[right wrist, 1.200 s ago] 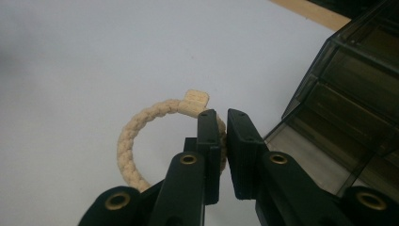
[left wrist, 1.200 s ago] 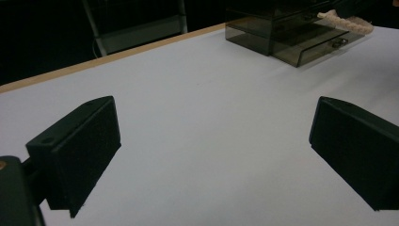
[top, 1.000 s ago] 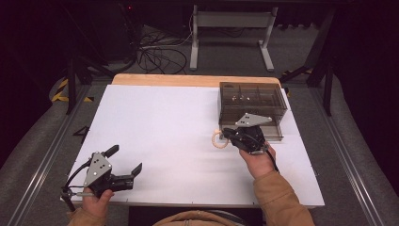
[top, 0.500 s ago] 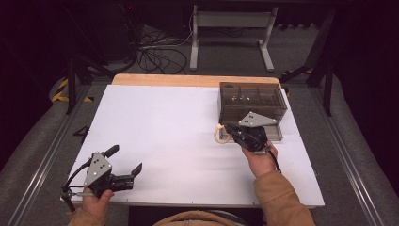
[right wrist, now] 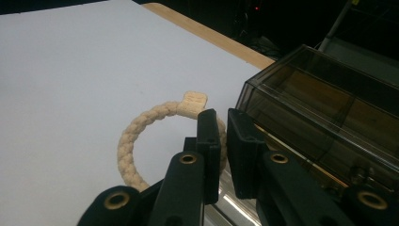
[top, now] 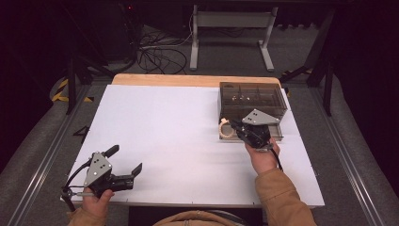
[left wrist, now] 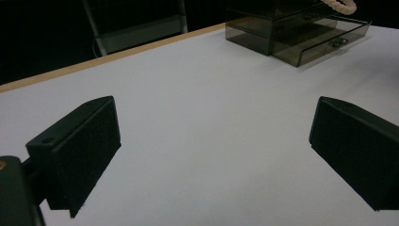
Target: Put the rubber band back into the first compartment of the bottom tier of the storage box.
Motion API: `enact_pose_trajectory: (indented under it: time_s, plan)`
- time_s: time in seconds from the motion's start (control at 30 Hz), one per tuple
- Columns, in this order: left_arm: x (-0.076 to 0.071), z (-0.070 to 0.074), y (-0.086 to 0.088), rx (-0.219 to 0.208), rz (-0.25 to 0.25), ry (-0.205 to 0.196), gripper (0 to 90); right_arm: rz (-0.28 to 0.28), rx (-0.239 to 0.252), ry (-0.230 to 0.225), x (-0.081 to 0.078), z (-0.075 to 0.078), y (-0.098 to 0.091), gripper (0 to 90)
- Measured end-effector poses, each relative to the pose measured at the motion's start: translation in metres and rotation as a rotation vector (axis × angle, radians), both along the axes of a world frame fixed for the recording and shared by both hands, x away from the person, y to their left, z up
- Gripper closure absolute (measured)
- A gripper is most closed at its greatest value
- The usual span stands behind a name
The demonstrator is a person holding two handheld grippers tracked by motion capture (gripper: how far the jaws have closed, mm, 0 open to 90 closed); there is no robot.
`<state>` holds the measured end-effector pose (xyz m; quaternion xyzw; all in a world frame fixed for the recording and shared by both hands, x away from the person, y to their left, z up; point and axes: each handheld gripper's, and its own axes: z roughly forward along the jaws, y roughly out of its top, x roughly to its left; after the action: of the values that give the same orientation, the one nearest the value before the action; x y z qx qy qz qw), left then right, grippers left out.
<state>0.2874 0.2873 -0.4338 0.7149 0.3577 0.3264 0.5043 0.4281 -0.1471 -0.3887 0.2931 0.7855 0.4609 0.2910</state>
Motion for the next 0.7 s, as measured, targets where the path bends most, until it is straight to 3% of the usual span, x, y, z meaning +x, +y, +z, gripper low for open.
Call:
enact_pose_trajectory:
  time_s: [0.3,0.7]
  plan:
    - [0.000,0.000,0.000,0.000,0.000,0.002,3.0,-0.048,-0.030,-0.041,0.007,-0.003,-0.009,84.1]
    - [0.001,-0.001,0.000,-0.004,0.002,0.009,3.0,-0.099,-0.030,-0.034,0.018,-0.009,-0.020,84.0]
